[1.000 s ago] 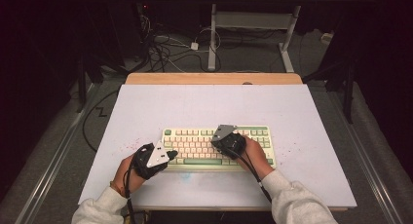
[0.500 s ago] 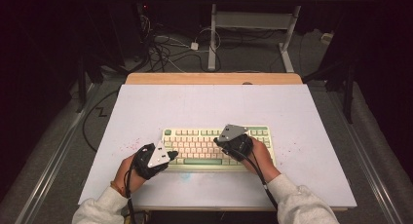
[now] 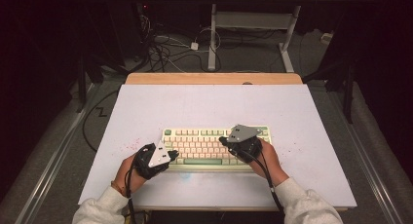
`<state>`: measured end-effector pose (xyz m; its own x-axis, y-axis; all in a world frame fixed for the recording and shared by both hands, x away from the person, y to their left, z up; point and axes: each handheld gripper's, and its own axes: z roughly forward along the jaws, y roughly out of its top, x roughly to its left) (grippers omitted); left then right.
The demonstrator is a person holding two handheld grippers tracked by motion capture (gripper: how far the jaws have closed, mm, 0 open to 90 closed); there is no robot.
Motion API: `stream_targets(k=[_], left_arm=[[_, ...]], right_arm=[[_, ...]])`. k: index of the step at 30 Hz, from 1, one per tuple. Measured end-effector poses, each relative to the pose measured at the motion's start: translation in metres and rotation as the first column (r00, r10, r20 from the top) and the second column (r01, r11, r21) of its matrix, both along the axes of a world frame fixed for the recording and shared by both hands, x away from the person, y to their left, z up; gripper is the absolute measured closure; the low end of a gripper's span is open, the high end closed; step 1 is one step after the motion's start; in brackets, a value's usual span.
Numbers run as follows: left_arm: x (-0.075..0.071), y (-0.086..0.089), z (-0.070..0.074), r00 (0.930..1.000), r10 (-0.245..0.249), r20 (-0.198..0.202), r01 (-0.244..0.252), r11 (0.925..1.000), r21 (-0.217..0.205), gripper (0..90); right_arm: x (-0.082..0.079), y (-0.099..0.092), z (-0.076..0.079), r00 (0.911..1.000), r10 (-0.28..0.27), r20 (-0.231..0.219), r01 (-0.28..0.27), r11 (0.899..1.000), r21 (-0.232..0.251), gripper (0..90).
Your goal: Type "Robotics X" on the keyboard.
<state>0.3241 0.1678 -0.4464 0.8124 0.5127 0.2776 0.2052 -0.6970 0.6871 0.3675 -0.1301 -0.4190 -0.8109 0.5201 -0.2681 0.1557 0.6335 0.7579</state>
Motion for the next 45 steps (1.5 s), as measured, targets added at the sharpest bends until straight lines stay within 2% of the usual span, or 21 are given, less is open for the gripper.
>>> stream_targets(k=[13,21,31,45], left_arm=[[-0.001,0.001,0.003,0.9999,0.012,0.009,-0.012,0.9997,-0.020,87.7],[-0.001,0.000,0.004,0.9999,0.007,0.009,-0.007,0.9999,-0.013,87.8],[-0.001,0.002,0.005,0.9999,0.008,0.010,-0.008,0.9998,-0.016,87.7],[-0.001,0.001,0.008,1.0000,0.002,0.002,-0.002,0.9996,-0.027,87.6]], right_arm=[[-0.012,-0.022,0.007,0.9995,-0.014,0.027,0.014,0.999,0.030,90.0],[-0.020,-0.040,0.014,0.9982,-0.031,0.051,0.028,0.998,0.054,90.0],[-0.030,-0.060,0.016,0.9968,-0.055,0.057,0.050,0.996,0.075,90.0],[-0.047,-0.086,0.015,0.9950,-0.080,0.060,0.076,0.994,0.073,90.0]])
